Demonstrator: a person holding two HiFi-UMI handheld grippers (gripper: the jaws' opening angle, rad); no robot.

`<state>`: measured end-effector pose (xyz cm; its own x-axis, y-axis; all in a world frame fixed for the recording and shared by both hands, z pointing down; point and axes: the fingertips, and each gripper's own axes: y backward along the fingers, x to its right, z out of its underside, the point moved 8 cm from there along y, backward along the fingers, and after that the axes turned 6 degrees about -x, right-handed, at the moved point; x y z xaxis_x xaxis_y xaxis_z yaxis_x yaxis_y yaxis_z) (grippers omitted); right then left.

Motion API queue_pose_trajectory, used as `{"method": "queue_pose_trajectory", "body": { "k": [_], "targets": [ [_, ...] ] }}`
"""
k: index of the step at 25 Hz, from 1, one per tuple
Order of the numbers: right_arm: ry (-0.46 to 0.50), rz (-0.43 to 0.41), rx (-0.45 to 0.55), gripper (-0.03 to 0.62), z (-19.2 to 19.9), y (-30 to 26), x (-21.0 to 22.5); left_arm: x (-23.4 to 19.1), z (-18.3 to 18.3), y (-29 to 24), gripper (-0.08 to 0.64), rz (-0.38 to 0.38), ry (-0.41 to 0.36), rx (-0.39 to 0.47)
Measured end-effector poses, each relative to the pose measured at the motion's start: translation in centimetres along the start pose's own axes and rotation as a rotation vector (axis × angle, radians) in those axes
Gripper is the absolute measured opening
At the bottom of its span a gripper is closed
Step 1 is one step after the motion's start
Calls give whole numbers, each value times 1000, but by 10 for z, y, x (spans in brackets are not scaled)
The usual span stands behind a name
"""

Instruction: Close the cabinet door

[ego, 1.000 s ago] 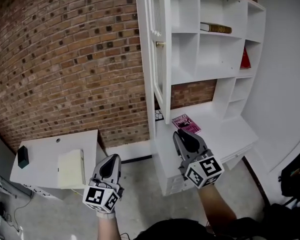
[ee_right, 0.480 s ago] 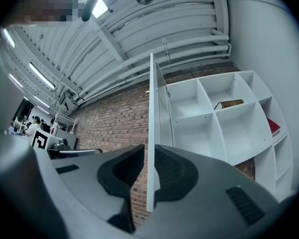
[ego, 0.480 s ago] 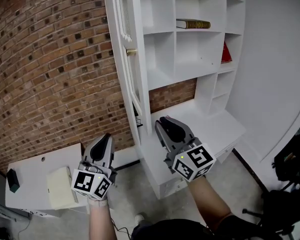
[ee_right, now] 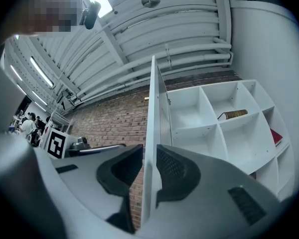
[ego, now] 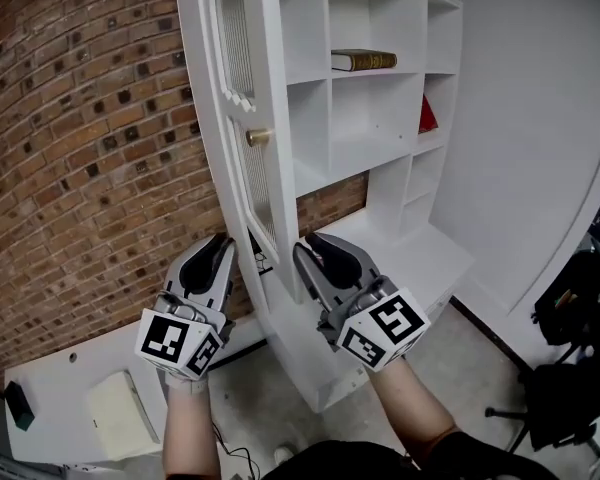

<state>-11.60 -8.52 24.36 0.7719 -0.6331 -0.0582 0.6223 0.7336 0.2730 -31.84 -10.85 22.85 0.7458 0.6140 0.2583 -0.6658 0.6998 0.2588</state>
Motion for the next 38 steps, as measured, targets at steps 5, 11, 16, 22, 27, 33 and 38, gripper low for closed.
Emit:
{"method": "queue_pose_trajectory", "body": {
  "k": [5,11,16,22,27,33,38],
  "targets": [
    [32,19,15,87,-6,-7,-6,-6,-26,-29,87,83,-50,64],
    [48,56,1,91,-9,-16,-6,-9,-60,-49,100,164,-88,144],
    [56,93,-28,89,-7,-19,-5,-13,-84,-59,114,206,-117,199],
    [67,141,-46,86,-5,-21,-7,-16,-102,-65,117,275,-82,250],
    [91,180,-60,83,-5,-23,-10,-16,-108,-73,120,313,-86,266],
    [92,218,-33,75,-1,-23,-13,-17,-107,-83,118,362,-88,273],
    [98,237,-6,75,1,-23,-13,-22,-105,-89,77,393,-72,289]
  ]
}}
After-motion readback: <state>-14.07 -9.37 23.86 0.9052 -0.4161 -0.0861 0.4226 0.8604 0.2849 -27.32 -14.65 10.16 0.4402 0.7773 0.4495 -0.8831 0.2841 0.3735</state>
